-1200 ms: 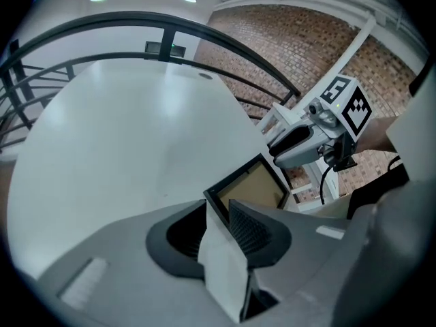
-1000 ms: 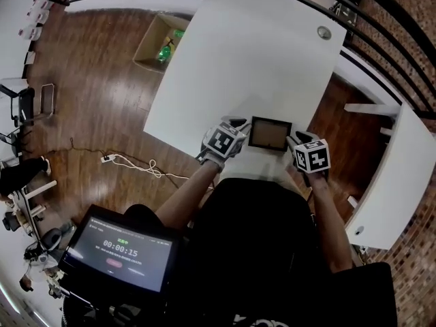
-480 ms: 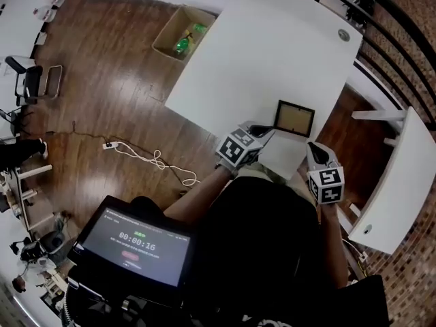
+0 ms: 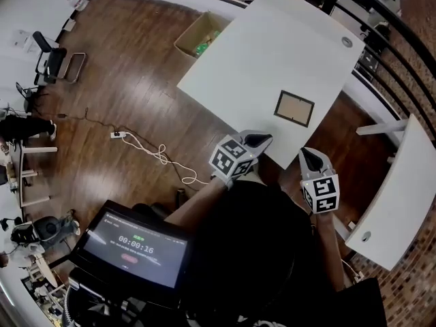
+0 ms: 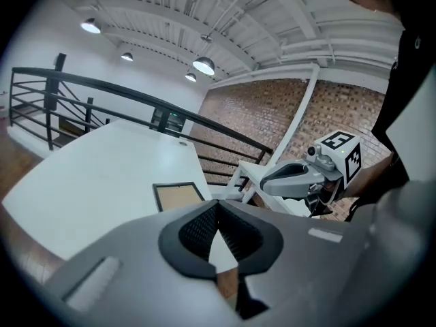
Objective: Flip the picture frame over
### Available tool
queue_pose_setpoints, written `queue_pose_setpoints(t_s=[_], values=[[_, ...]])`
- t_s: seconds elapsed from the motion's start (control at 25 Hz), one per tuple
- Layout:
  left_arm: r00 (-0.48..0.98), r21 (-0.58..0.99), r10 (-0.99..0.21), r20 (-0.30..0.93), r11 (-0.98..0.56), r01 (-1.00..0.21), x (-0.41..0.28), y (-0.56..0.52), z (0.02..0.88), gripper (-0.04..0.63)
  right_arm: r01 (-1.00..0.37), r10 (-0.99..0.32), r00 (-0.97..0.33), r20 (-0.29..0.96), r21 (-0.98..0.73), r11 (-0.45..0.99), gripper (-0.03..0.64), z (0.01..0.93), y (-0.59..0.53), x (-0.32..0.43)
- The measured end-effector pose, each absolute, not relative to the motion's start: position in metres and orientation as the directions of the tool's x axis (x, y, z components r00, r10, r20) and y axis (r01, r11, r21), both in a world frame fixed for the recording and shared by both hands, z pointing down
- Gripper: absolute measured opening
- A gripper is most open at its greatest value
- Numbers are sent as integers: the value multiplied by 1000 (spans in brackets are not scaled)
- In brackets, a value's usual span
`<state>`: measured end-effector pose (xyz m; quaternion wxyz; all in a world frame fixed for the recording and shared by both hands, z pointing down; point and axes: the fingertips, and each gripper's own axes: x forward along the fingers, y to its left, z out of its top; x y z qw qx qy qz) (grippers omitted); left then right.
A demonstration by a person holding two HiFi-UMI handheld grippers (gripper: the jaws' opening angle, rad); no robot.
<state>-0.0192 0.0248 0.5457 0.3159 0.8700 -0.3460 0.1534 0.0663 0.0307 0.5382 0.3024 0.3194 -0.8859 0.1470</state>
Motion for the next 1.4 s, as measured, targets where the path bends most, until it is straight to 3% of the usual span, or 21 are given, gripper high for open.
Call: queue_pose_setpoints(t_s=[0.16,0.64,0.92,1.4], values=[[710,451,-554,434,-549,-704,14,74,531,14,-669,-502,-628,594,-82,739,-8,531,82,102],[747,426,-505,432,-615,-663,108,191,512,14,-716,-560,-627,542,-118,688,-8,518,181,192],[772,384,-448,451,-684,-621,128,215,491,14,-691,-543,-683,488,-190,698,-8,505,216,171],[817,419,-402,414,-712,-563,114,233,482,14,-697,-582,-688,434,-173,696,-8,494,229,138]])
